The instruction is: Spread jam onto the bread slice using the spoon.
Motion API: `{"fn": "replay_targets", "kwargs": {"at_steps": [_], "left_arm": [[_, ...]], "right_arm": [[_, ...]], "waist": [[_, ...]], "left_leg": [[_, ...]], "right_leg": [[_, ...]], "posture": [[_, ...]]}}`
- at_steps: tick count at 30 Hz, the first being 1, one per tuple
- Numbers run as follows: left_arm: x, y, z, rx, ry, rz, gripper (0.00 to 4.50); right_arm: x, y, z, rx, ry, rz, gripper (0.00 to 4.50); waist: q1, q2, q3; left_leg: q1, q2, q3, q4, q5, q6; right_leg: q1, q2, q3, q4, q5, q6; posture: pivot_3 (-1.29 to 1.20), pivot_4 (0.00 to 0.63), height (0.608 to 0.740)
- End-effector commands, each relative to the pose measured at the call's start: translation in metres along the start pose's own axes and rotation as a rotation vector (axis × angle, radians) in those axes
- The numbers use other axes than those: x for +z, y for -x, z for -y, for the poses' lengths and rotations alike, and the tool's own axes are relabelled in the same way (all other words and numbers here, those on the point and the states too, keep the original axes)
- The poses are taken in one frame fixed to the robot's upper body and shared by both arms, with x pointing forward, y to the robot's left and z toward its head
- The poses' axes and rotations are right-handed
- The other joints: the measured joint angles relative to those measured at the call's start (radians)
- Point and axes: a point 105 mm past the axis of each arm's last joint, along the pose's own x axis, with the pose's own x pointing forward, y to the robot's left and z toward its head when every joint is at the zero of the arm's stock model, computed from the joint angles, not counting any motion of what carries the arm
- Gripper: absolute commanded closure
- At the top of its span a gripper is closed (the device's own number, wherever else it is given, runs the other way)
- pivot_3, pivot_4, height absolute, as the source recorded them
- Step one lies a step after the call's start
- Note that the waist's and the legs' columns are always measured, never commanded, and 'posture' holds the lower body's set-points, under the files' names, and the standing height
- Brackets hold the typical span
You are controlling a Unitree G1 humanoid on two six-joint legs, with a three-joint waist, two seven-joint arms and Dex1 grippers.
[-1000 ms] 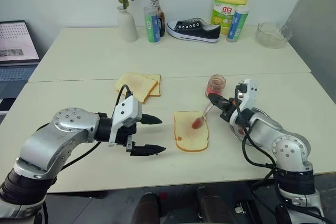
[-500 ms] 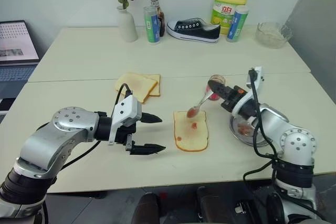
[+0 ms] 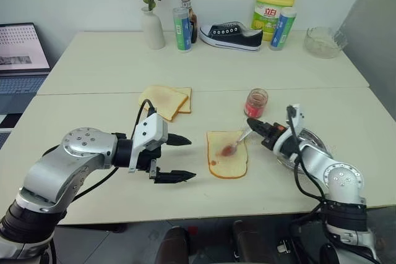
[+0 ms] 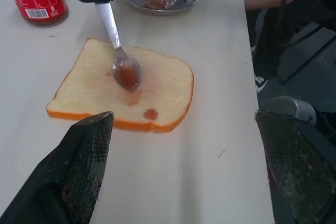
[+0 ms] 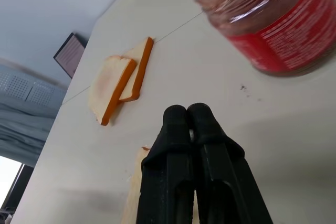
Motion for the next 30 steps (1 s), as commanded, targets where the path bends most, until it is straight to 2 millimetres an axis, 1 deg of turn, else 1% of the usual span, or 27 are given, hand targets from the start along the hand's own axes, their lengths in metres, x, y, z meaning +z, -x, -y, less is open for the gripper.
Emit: {"fn": "replay_targets", "kwargs": {"at_steps": [1,4,8,11,13,15,17,19,21,24,27,30], "left_arm": [[0.009,0.002,-0.001,-0.003,-0.048,0.016,0.00],[0.010,0.001,-0.002,-0.007,-0.052,0.017,0.00],[0.010,0.003,-0.003,-0.009,-0.057,0.013,0.00],[0.011,0.005,-0.003,-0.007,-0.057,0.009,0.00],[0.011,0.006,-0.003,-0.006,-0.056,0.008,0.00],[0.011,0.006,-0.002,-0.003,-0.055,0.007,0.00],[0.011,0.006,-0.001,0.000,-0.054,0.006,0.00],[0.010,0.007,-0.001,0.003,-0.051,0.004,0.00],[0.010,0.007,-0.001,0.005,-0.050,0.003,0.00],[0.010,0.007,-0.001,0.006,-0.048,0.002,0.00],[0.010,0.007,-0.001,0.002,-0.050,0.003,0.00],[0.010,0.006,-0.002,-0.003,-0.053,0.005,0.00]], "right_arm": [[0.020,0.010,0.003,-0.024,0.025,0.067,4.47],[0.026,0.010,-0.005,-0.008,0.028,0.089,4.47],[0.034,0.003,-0.038,0.098,-0.027,0.124,4.47],[0.032,-0.004,-0.057,0.155,-0.077,0.124,4.47],[0.029,-0.009,-0.061,0.161,-0.092,0.116,4.47],[0.018,-0.017,-0.059,0.150,-0.094,0.089,4.47],[0.008,-0.022,-0.051,0.133,-0.092,0.061,4.47],[0.000,-0.023,-0.037,0.098,-0.081,0.042,4.47],[-0.002,-0.022,-0.023,0.060,-0.070,0.036,4.47],[0.001,-0.016,-0.006,0.015,-0.053,0.046,4.47],[0.012,-0.007,0.008,-0.024,-0.039,0.082,4.47],[0.023,0.001,0.012,-0.035,-0.034,0.112,4.47]], "waist": [[-0.001,0.000,0.000],[-0.001,0.000,0.000],[-0.003,0.000,0.000],[-0.005,0.000,0.000],[-0.004,0.000,0.000],[-0.004,0.000,0.000],[-0.003,0.000,0.000],[-0.001,0.000,0.000],[-0.001,0.000,0.000],[-0.001,0.000,0.000],[-0.001,0.000,0.000],[-0.001,0.000,0.000]], "left_leg": [[0.000,0.000,0.000,0.000,0.000,0.000],[0.000,0.000,0.000,0.000,0.000,0.000],[0.000,0.000,0.000,0.000,0.000,0.000],[0.000,0.001,0.000,0.000,0.000,0.000],[0.000,0.001,0.000,0.000,0.000,0.000],[0.000,0.001,0.000,0.000,0.000,0.000],[0.000,0.001,0.000,0.000,0.000,0.000],[0.000,0.000,0.000,0.000,0.000,0.000],[0.000,0.000,0.000,0.000,0.000,0.000],[0.000,0.000,0.000,0.000,0.000,0.000],[0.000,0.000,0.000,0.000,0.000,0.000],[0.000,0.000,0.000,0.000,0.000,0.000]], "right_leg": [[0.000,0.000,0.000,0.000,0.000,0.000],[0.000,0.000,0.000,0.000,0.000,0.000],[0.000,0.000,0.000,0.000,0.000,0.000],[0.000,0.001,0.000,0.001,0.000,0.000],[0.000,0.001,0.000,0.000,0.000,0.000],[0.000,0.001,0.000,0.000,0.000,0.000],[0.000,0.000,0.000,0.000,0.000,0.000],[0.000,0.000,0.000,0.000,0.000,0.000],[0.000,0.000,0.000,0.000,0.000,0.000],[0.000,0.000,0.000,0.000,0.000,0.000],[0.000,0.000,0.000,0.000,0.000,0.000],[0.000,0.000,0.000,0.000,0.000,0.000]], "posture": [[0.00,0.150,0.740],[0.00,0.150,0.740],[0.00,0.150,0.740],[0.00,0.150,0.740],[0.00,0.150,0.740],[0.00,0.150,0.740],[0.00,0.150,0.740],[0.00,0.150,0.740],[0.00,0.150,0.740],[0.00,0.150,0.740],[0.00,0.150,0.740],[0.00,0.150,0.740]]}}
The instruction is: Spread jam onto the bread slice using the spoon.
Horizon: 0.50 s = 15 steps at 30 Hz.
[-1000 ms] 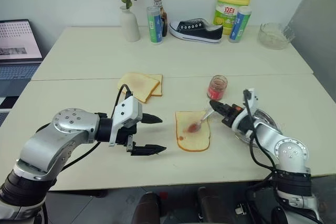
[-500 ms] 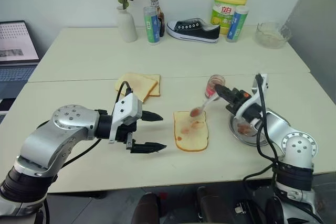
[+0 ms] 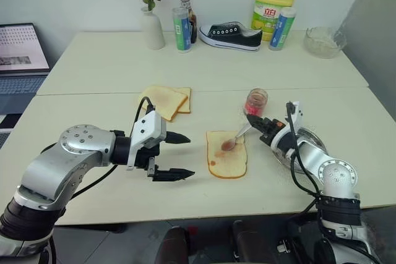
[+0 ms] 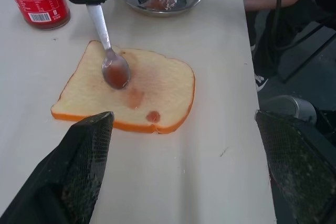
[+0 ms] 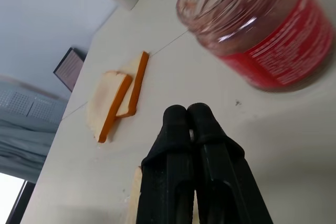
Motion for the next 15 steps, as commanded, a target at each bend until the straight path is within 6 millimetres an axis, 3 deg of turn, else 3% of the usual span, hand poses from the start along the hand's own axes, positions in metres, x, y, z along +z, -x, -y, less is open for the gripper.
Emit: {"fn": "replay_targets", "kwargs": {"at_steps": [1,4,11,15], "left_arm": [[0.008,0.003,0.000,-0.001,-0.046,0.006,0.00],[0.008,0.004,-0.001,-0.003,-0.047,0.004,0.00],[0.000,0.014,0.006,-0.036,-0.031,-0.049,0.00],[-0.007,0.020,0.009,-0.033,-0.024,-0.079,0.00]], "right_arm": [[0.020,0.013,0.006,-0.020,0.016,0.067,4.47],[0.022,0.018,-0.004,0.014,0.025,0.064,4.47],[0.005,0.017,-0.072,0.238,0.000,0.018,4.47],[-0.014,0.012,-0.078,0.243,-0.021,-0.022,4.47]], "waist": [[0.000,0.000,0.000],[-0.001,0.000,0.000],[-0.010,0.000,0.000],[-0.009,0.000,0.000]], "left_leg": [[0.000,0.000,0.000,0.000,0.000,0.000],[0.000,0.000,0.000,0.000,0.000,0.000],[0.000,0.002,-0.001,-0.001,0.000,0.000],[0.000,0.002,-0.001,-0.001,0.000,0.000]], "right_leg": [[0.000,0.000,0.000,0.000,0.000,0.000],[0.000,0.000,0.000,0.000,0.000,0.000],[0.000,0.001,0.000,0.000,0.000,0.000],[-0.001,0.001,0.000,0.000,0.000,0.000]], "posture": [[0.00,0.150,0.740],[0.00,0.150,0.740],[0.00,0.150,0.740],[0.00,0.150,0.740]]}}
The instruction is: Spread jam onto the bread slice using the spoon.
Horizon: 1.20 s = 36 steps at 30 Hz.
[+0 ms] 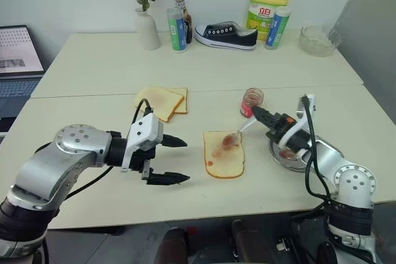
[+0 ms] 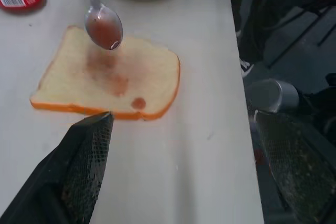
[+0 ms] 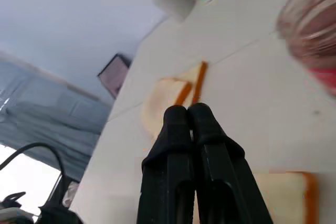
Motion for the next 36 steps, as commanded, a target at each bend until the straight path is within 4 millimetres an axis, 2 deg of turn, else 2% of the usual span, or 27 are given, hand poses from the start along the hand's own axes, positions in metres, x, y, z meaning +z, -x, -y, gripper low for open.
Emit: {"fn": "replay_targets", "kwargs": {"at_steps": [1,4,6,10,16,19,22,24,29,33,36], "left_arm": [[0.006,0.009,0.001,0.027,-0.047,0.002,0.00],[-0.002,0.010,0.000,0.050,-0.057,-0.036,0.00],[-0.005,0.009,0.001,0.052,-0.059,-0.044,0.00],[-0.001,0.007,0.002,0.054,-0.064,-0.026,0.00],[0.004,0.005,-0.003,0.055,-0.082,-0.004,0.00],[0.009,0.003,-0.006,0.051,-0.091,0.015,0.00],[0.013,0.001,-0.008,0.043,-0.103,0.027,0.00],[0.014,0.000,-0.009,0.041,-0.108,0.030,0.00],[0.020,-0.005,-0.010,0.037,-0.119,0.053,0.00],[0.023,-0.009,-0.009,0.032,-0.123,0.067,0.00],[0.024,-0.011,-0.008,0.030,-0.124,0.074,0.00]], "right_arm": [[-0.009,-0.002,-0.007,0.024,0.010,-0.013,4.47],[-0.023,-0.005,0.001,0.004,0.010,-0.044,4.47],[-0.030,-0.004,0.015,-0.034,0.029,-0.065,4.47],[-0.026,0.002,0.041,-0.102,0.057,-0.056,4.47],[-0.009,0.017,0.054,-0.147,0.095,-0.022,4.47],[0.005,0.025,0.056,-0.161,0.113,0.009,4.47],[0.020,0.025,0.042,-0.128,0.119,0.044,4.47],[0.023,0.023,0.035,-0.108,0.115,0.052,4.47],[0.013,0.008,0.018,-0.057,0.073,0.045,4.47],[-0.001,-0.001,0.020,-0.065,0.042,0.025,4.47],[-0.007,-0.004,0.031,-0.102,0.047,0.013,4.47]], "waist": [[0.003,0.000,0.000],[0.009,0.000,0.000],[0.009,0.000,0.000],[0.010,0.000,0.000],[0.012,0.000,0.000],[0.014,0.000,0.000],[0.012,0.000,0.000],[0.010,0.000,0.000],[0.006,0.000,0.000],[0.007,0.000,0.000],[0.007,0.000,0.000]], "left_leg": [[0.000,0.000,0.000,0.000,0.000,0.000],[0.000,-0.001,0.001,0.001,0.000,0.000],[0.000,-0.001,0.001,0.001,0.000,0.000],[0.000,-0.001,0.001,0.001,0.000,0.000],[0.000,-0.001,0.001,0.001,0.000,0.000],[0.000,-0.002,0.001,0.001,0.000,0.000],[0.000,-0.002,0.001,0.001,0.000,0.000],[0.000,-0.002,0.001,0.001,0.000,0.000],[0.000,0.000,0.000,0.000,0.000,0.000],[0.000,-0.001,0.000,0.000,0.000,0.000],[0.000,-0.001,0.000,0.001,0.000,0.000]], "right_leg": [[0.000,0.000,0.000,0.000,0.000,0.000],[0.000,-0.001,0.000,0.000,0.000,0.000],[0.000,-0.001,0.000,-0.001,0.000,0.000],[0.000,-0.001,0.000,-0.001,0.000,0.000],[0.001,-0.001,0.000,0.000,0.000,0.000],[0.001,-0.001,0.000,0.000,0.000,0.000],[0.001,-0.001,0.000,0.000,0.000,0.000],[0.001,-0.001,0.000,0.000,0.000,0.000],[0.000,0.000,0.000,0.000,0.000,0.000],[0.000,0.000,0.000,0.000,0.000,0.000],[0.000,0.000,0.000,0.000,0.000,0.000]], "posture": [[0.00,0.150,0.740],[0.00,0.150,0.740],[0.00,0.150,0.740],[0.00,0.150,0.740],[0.00,0.150,0.740],[0.00,0.150,0.740],[0.00,0.150,0.740],[0.00,0.150,0.740],[0.00,0.150,0.740],[0.00,0.150,0.740],[0.00,0.150,0.740]]}}
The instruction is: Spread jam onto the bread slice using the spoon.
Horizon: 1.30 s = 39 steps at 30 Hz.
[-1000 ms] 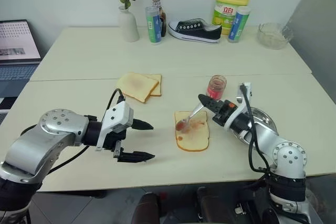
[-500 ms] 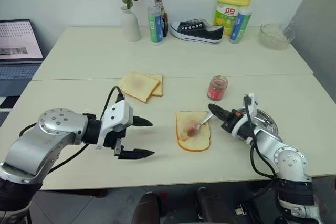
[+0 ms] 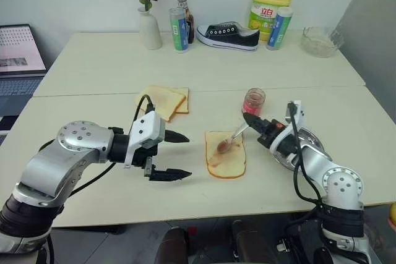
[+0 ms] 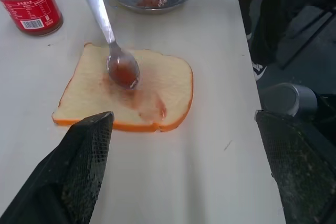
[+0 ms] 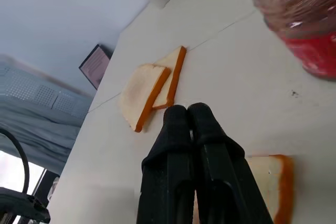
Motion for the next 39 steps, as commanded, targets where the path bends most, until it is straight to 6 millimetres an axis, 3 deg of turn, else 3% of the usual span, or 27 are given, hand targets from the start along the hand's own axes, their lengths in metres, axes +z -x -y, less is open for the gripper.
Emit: {"fn": "replay_targets", "kwargs": {"at_steps": [1,10,17,21,31,35,39], "left_arm": [[0.008,-0.003,0.002,-0.004,-0.038,0.012,0.00],[0.009,-0.003,0.000,-0.002,-0.044,0.017,0.00],[0.018,-0.009,-0.009,0.014,-0.072,0.065,0.00],[0.039,-0.020,-0.022,0.053,-0.092,0.171,0.00],[0.048,-0.080,-0.010,-0.097,-0.206,0.213,0.00],[0.052,-0.096,-0.003,-0.155,-0.226,0.240,0.00],[0.051,-0.106,-0.003,-0.181,-0.253,0.232,0.00]], "right_arm": [[0.004,0.000,0.008,-0.022,0.031,0.024,4.47],[0.033,0.026,0.034,-0.105,0.109,0.071,4.47],[0.081,0.032,0.003,-0.042,0.070,0.217,4.47],[0.106,0.052,-0.002,-0.073,0.098,0.295,4.47],[0.119,0.122,0.027,-0.265,0.150,0.402,4.47],[0.112,0.149,0.047,-0.333,0.100,0.445,4.47],[0.100,0.163,0.072,-0.383,0.054,0.454,4.47]], "waist": [[0.000,0.000,0.000],[0.003,0.000,0.000],[0.002,0.000,0.000],[0.009,0.000,0.000],[0.025,0.000,0.000],[0.020,0.000,-0.001],[0.014,0.001,-0.001]], "left_leg": [[0.000,0.000,0.000,0.000,0.000,0.000],[0.000,-0.001,0.000,0.000,0.000,0.000],[0.000,0.000,0.000,0.000,0.000,0.000],[-0.001,-0.001,-0.001,0.000,0.000,0.000],[-0.001,-0.002,0.000,0.001,0.000,0.000],[0.000,-0.002,0.000,0.000,0.000,0.000],[0.001,-0.002,0.001,0.001,0.000,0.000]], "right_leg": [[0.000,0.000,0.000,0.000,0.000,0.000],[0.000,0.000,0.000,0.000,0.000,0.000],[0.000,0.000,0.000,0.001,0.000,0.000],[0.000,0.000,-0.001,0.000,0.003,-0.004],[0.001,-0.001,0.001,0.000,0.003,-0.004],[0.001,0.000,0.001,0.000,0.003,-0.004],[0.001,0.000,0.002,0.000,0.003,-0.004]], "posture": [[0.00,0.150,0.740],[0.00,0.150,0.740],[0.00,0.150,0.740],[0.00,0.150,0.740],[0.00,0.150,0.740],[0.00,0.150,0.740],[0.00,0.150,0.740]]}}
